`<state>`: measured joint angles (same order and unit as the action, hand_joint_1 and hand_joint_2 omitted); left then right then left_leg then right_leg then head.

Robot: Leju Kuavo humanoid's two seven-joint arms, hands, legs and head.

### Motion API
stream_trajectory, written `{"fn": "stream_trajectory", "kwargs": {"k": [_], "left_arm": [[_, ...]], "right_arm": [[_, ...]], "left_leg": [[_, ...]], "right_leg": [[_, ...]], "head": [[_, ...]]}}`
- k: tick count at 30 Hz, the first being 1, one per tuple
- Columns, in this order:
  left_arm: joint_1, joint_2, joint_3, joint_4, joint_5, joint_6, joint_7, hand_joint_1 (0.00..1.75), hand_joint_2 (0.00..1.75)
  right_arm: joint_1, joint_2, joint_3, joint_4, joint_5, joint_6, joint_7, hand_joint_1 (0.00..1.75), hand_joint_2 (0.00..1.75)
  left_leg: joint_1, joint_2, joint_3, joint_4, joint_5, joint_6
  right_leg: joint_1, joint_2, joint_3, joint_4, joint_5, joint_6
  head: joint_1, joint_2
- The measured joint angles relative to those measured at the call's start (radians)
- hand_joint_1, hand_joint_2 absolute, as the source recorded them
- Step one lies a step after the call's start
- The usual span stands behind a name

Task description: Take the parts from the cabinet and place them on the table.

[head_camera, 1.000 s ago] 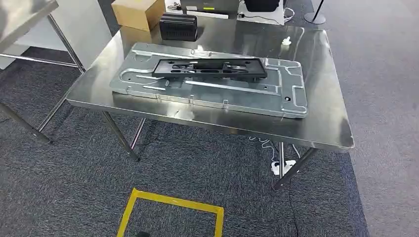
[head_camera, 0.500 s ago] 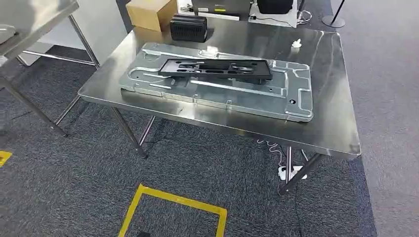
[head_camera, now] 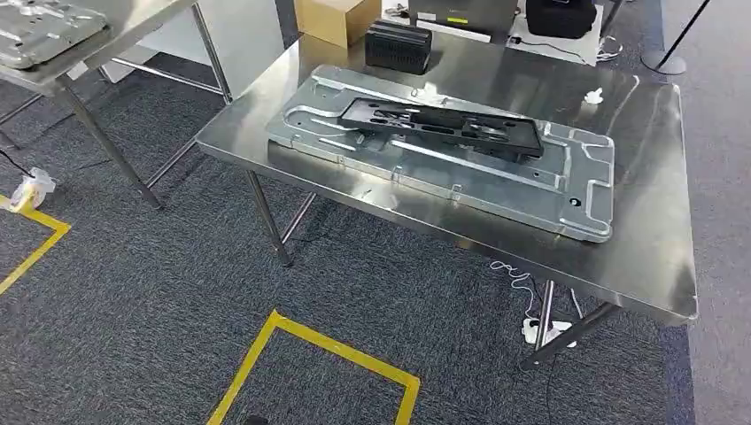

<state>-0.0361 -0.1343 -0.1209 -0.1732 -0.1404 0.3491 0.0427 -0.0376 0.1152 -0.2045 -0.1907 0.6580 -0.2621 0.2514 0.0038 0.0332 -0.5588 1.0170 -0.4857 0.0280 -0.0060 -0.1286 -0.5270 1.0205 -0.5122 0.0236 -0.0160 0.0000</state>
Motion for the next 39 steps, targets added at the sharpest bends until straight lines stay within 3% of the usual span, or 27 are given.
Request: {"fn": "stream_trajectory", "kwargs": {"k": [1, 2, 3, 5, 6, 7, 9, 10, 11, 12, 15, 16, 17, 18, 20, 21, 23, 24, 25, 26, 27, 31, 33, 35, 36, 37, 39], "left_arm": [[0.002, -0.001, 0.0, 0.0, 0.0, 0.001, 0.0, 0.0, 0.0], [0.0, -0.001, 0.0, 0.0, -0.002, 0.003, 0.0, 0.0, 0.0], [-0.003, -0.002, 0.0, 0.0, -0.005, 0.003, 0.0, 0.0, 0.0], [-0.005, -0.004, 0.0, 0.0, -0.005, 0.004, 0.0, 0.0, 0.0], [-0.004, -0.004, 0.0, 0.0, -0.005, 0.004, 0.0, 0.0, 0.0], [-0.003, -0.004, 0.0, 0.0, -0.005, 0.005, 0.001, 0.0, 0.0], [-0.003, -0.004, 0.0, 0.0, -0.006, 0.005, 0.002, 0.0, 0.0], [-0.004, -0.005, 0.0, 0.0, -0.006, 0.005, 0.001, 0.0, 0.0], [-0.004, -0.006, 0.0, 0.0, -0.006, 0.005, 0.002, 0.0, 0.0], [-0.007, -0.006, 0.0, 0.0, -0.006, 0.005, 0.002, 0.0, 0.0], [-0.002, -0.006, 0.0, 0.0, -0.007, 0.006, 0.004, 0.0, 0.0], [-0.001, -0.006, 0.0, 0.0, -0.007, 0.006, 0.005, 0.0, 0.0], [-0.002, -0.006, 0.0, 0.0, -0.008, 0.006, 0.006, 0.0, 0.0], [-0.004, -0.006, 0.0, 0.0, -0.009, 0.006, 0.007, 0.0, 0.0], [-0.007, -0.006, 0.0, 0.0, -0.012, 0.006, 0.007, 0.0, 0.0], [-0.006, -0.006, 0.0, 0.0, -0.015, 0.006, 0.007, 0.0, 0.0], [-0.002, -0.006, 0.0, 0.0, -0.016, 0.006, 0.008, 0.0, 0.0], [-0.002, -0.006, 0.0, 0.0, -0.016, 0.006, 0.008, 0.0, 0.0], [-0.003, -0.006, 0.0, 0.0, -0.016, 0.006, 0.008, 0.0, 0.0], [-0.005, -0.006, 0.0, 0.0, -0.016, 0.006, 0.008, 0.0, 0.0], [-0.009, -0.006, 0.0, 0.0, -0.017, 0.006, 0.008, 0.0, 0.0], [-0.003, -0.006, 0.0, 0.0, -0.017, 0.006, 0.008, 0.0, 0.0], [-0.002, -0.006, 0.0, 0.0, -0.016, 0.006, 0.008, 0.0, 0.0], [-0.007, -0.007, 0.0, 0.0, -0.016, 0.006, 0.008, 0.0, 0.0], [-0.006, -0.007, 0.0, 0.0, -0.016, 0.006, 0.008, 0.0, 0.0], [-0.005, -0.007, 0.0, 0.0, -0.016, 0.006, 0.009, 0.0, 0.0], [-0.004, -0.006, 0.001, 0.0, -0.016, 0.006, 0.009, 0.0, 0.0]], "right_arm": [[0.0, -0.001, 0.0, 0.0, 0.0, -0.001, 0.001, 0.0, 0.0], [0.001, 0.0, -0.001, 0.0, 0.0, -0.001, 0.001, 0.0, 0.0], [0.005, 0.0, -0.001, 0.0, 0.0, 0.0, 0.001, 0.0, 0.0], [0.007, 0.0, -0.002, 0.001, 0.0, 0.0, 0.002, 0.0, 0.0], [0.007, 0.0, -0.002, 0.001, 0.0, 0.0, 0.002, 0.0, 0.0], [0.007, 0.0, -0.002, 0.001, 0.0, 0.0, 0.003, 0.0, 0.0], [0.007, -0.001, -0.002, 0.002, 0.0, 0.0, 0.003, 0.0, 0.0], [0.008, -0.001, -0.002, 0.002, 0.0, 0.0, 0.003, 0.0, 0.0], [0.011, -0.002, -0.003, 0.003, 0.0, 0.0, 0.003, 0.0, 0.0], [0.013, -0.002, -0.004, 0.005, 0.0, 0.001, 0.004, 0.0, 0.0], [0.003, -0.001, -0.007, 0.005, 0.0, 0.002, 0.005, 0.0, 0.0], [0.003, 0.003, -0.007, 0.005, 0.001, 0.002, 0.005, 0.0, 0.0], [0.005, 0.003, -0.008, 0.005, 0.003, 0.002, 0.006, 0.0, 0.0], [0.009, 0.003, -0.009, 0.005, 0.003, 0.002, 0.006, 0.0, 0.0], [0.013, 0.002, -0.012, 0.006, 0.003, 0.002, 0.006, 0.0, 0.0], [0.013, 0.002, -0.014, 0.006, 0.003, 0.002, 0.006, 0.0, 0.0], [0.01, 0.002, -0.017, 0.006, 0.003, 0.002, 0.006, 0.0, 0.0], [0.009, 0.002, -0.017, 0.006, 0.003, 0.002, 0.006, 0.0, 0.0], [0.009, 0.002, -0.017, 0.006, 0.003, 0.002, 0.006, 0.0, 0.0], [0.009, 0.002, -0.017, 0.006, 0.003, 0.002, 0.006, 0.0, 0.0], [0.009, 0.002, -0.018, 0.006, 0.003, 0.002, 0.006, 0.0, 0.0], [-0.002, 0.002, -0.019, 0.006, 0.003, 0.002, 0.006, 0.0, 0.0], [0.0, 0.001, -0.019, 0.006, 0.003, 0.002, 0.006, 0.0, 0.0], [0.006, 0.001, -0.019, 0.007, 0.003, 0.003, 0.006, 0.0, 0.0], [0.007, 0.001, -0.019, 0.008, 0.003, 0.005, 0.007, 0.0, 0.0], [0.007, 0.001, -0.019, 0.008, 0.003, 0.005, 0.01, 0.0, 0.0], [0.007, 0.001, -0.02, 0.008, 0.003, 0.006, 0.012, 0.0, 0.0]], "left_leg": [[0.005, -0.009, 0.011, -0.009, 0.008, 0.008], [0.007, -0.017, 0.01, -0.012, 0.012, 0.015], [0.007, -0.027, 0.005, -0.012, 0.015, 0.019], [0.006, -0.048, 0.001, -0.011, 0.017, 0.021], [0.006, -0.062, 0.001, -0.009, 0.017, 0.021], [0.006, -0.078, 0.002, -0.008, 0.017, 0.021], [0.007, -0.11, 0.003, 0.0, 0.014, 0.018], [0.007, -0.123, 0.003, 0.004, 0.011, 0.014], [0.005, -0.132, -0.001, 0.006, 0.01, 0.009], [0.003, -0.145, -0.009, 0.014, 0.01, 0.001], [0.008, -0.181, -0.02, -0.002, 0.023, -0.023], [0.007, -0.155, -0.019, 0.006, 0.017, -0.026], [0.003, -0.096, -0.029, 0.029, -0.003, -0.029], [0.004, -0.066, -0.06, 0.091, -0.043, -0.032], [0.009, -0.047, -0.138, 0.253, -0.119, -0.039], [0.011, -0.044, -0.162, 0.303, -0.128, -0.042], [0.013, -0.038, -0.138, 0.259, -0.083, -0.045], [0.014, -0.031, -0.09, 0.172, -0.037, -0.044], [0.015, -0.013, -0.042, 0.085, 0.002, -0.043], [0.013, 0.035, -0.012, 0.02, 0.008, -0.041], [0.002, 0.04, -0.007, 0.01, 0.005, -0.031], [0.004, -0.003, -0.008, 0.003, 0.013, -0.001], [0.006, -0.022, -0.009, -0.004, 0.019, 0.011], [0.004, -0.045, -0.013, -0.003, 0.021, 0.016], [0.001, -0.06, -0.014, -0.003, 0.021, 0.017], [0.0, -0.075, -0.013, -0.003, 0.022, 0.017], [-0.002, -0.107, -0.01, 0.0, 0.021, 0.017]], "right_leg": [[-0.009, 0.037, 0.001, 0.015, -0.015, 0.01], [-0.008, 0.081, -0.018, 0.051, -0.048, 0.011], [-0.008, 0.107, -0.051, 0.121, -0.091, 0.012], [-0.009, 0.123, -0.121, 0.271, -0.155, 0.016], [-0.009, 0.125, -0.142, 0.31, -0.157, 0.016], [-0.01, 0.125, -0.136, 0.296, -0.131, 0.017], [-0.015, 0.138, -0.071, 0.145, -0.03, 0.016], [-0.019, 0.168, -0.032, 0.056, 0.014, 0.013], [-0.021, 0.225, -0.018, 0.023, -0.001, 0.008], [-0.022, 0.227, -0.019, 0.007, 0.001, 0.007], [-0.017, 0.189, -0.015, 0.005, 0.005, -0.009], [-0.025, 0.173, -0.01, -0.008, 0.012, -0.019], [-0.024, 0.16, -0.006, -0.014, 0.012, -0.027], [-0.022, 0.143, -0.006, -0.014, 0.012, -0.033], [-0.017, 0.108, -0.005, -0.014, 0.009, -0.037], [-0.016, 0.093, -0.005, -0.014, 0.008, -0.038], [-0.016, 0.067, 0.0, -0.013, 0.004, -0.034], [-0.017, 0.053, 0.005, -0.013, 0.0, -0.031], [-0.018, 0.041, 0.01, -0.012, -0.004, -0.026], [-0.015, 0.03, 0.013, -0.009, -0.009, -0.019], [-0.007, 0.021, 0.011, -0.001, -0.016, -0.01], [-0.01, -0.008, 0.022, -0.008, -0.021, 0.01], [-0.017, 0.093, -0.005, 0.066, -0.077, 0.016], [-0.016, 0.121, -0.081, 0.218, -0.15, 0.015], [-0.016, 0.124, -0.115, 0.281, -0.165, 0.015], [-0.016, 0.125, -0.127, 0.297, -0.153, 0.013], [-0.015, 0.132, -0.091, 0.201, -0.069, 0.005]], "head": [[0.002, 0.0], [0.001, 0.0], [0.003, 0.0], [0.002, 0.0], [0.002, 0.0], [0.002, 0.0], [0.002, 0.0], [0.002, 0.0], [0.002, 0.0], [0.001, 0.0], [0.002, 0.0], [0.001, 0.0], [-0.003, 0.0], [-0.007, 0.0], [-0.006, 0.0], [-0.006, 0.0], [-0.006, 0.0], [-0.006, 0.0], [-0.006, 0.0], [-0.006, 0.0], [-0.007, 0.0], [-0.004, 0.0], [0.0, 0.0], [0.0, 0.0], [0.0, 0.0], [0.0, 0.0], [0.0, 0.0]]}}
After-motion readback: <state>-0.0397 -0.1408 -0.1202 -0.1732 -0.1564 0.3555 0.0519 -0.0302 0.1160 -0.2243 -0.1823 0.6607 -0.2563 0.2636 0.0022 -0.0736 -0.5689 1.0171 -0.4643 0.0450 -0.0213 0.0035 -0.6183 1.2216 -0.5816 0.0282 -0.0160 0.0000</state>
